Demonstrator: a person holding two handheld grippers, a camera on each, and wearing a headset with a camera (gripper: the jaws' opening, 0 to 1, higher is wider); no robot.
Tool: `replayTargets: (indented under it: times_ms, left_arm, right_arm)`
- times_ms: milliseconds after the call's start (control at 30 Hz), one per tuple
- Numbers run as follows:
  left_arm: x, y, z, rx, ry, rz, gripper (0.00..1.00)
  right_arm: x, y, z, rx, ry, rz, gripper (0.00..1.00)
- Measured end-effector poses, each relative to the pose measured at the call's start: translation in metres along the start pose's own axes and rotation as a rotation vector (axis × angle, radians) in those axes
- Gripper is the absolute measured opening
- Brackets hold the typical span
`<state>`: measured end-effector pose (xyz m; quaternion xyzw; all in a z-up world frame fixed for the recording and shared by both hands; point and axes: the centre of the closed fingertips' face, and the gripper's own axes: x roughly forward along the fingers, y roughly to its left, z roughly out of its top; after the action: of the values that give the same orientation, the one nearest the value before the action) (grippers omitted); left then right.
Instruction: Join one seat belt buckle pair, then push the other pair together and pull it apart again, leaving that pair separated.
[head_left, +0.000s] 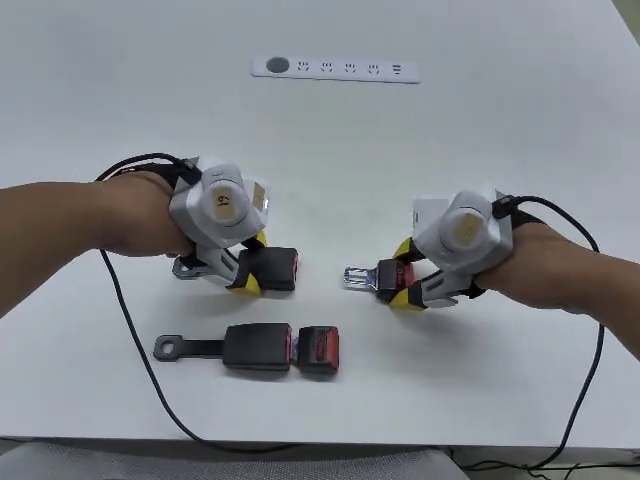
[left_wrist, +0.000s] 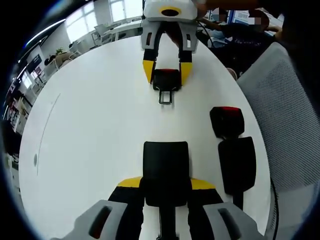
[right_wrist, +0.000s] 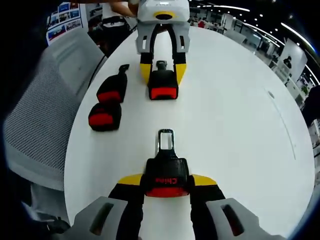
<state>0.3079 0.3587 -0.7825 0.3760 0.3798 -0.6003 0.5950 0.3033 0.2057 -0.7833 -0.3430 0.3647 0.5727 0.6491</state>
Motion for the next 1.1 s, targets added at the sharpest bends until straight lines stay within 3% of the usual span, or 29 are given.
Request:
replayTargets:
  times_ms: [400, 533, 633, 767, 833, 967, 1033, 1100]
  left_arm:
    - [-0.001, 0.001, 0.000, -0.008, -0.003, 0.007, 0.35]
    - [-0.003, 0.007, -0.004, -0.074, -0.024, 0.050, 0.47]
    - [-0.008, 0.006, -0.010, -0.077, -0.020, 0.067, 0.50]
    - [-0.021, 0.006, -0.017, -0.144, -0.082, 0.103, 0.50]
    - [-0.033, -0.001, -0.013, -0.186, -0.128, 0.136, 0.51]
    - [-0.049, -0.007, -0.017, -0.247, -0.202, 0.200, 0.56]
    - [-0.058, -0.014, -0.023, -0.276, -0.251, 0.237, 0.63]
    - [-0.068, -0.026, -0.028, -0.306, -0.263, 0.248, 0.65]
  right_arm:
    - [0.001, -0.003, 0.000, 0.010, 0.014, -0.021, 0.38]
    - [-0.003, -0.003, 0.003, 0.018, 0.008, -0.050, 0.43]
    - [-0.011, -0.001, 0.006, 0.036, -0.014, -0.063, 0.43]
    - [-0.021, 0.000, 0.011, 0.067, -0.047, -0.098, 0.47]
    - [-0.027, 0.002, 0.013, 0.092, -0.073, -0.121, 0.49]
    - [-0.031, 0.012, 0.015, 0.143, -0.123, -0.167, 0.53]
    - [-0.033, 0.019, 0.015, 0.175, -0.149, -0.174, 0.58]
    - [-0.036, 0.028, 0.014, 0.191, -0.155, -0.178, 0.59]
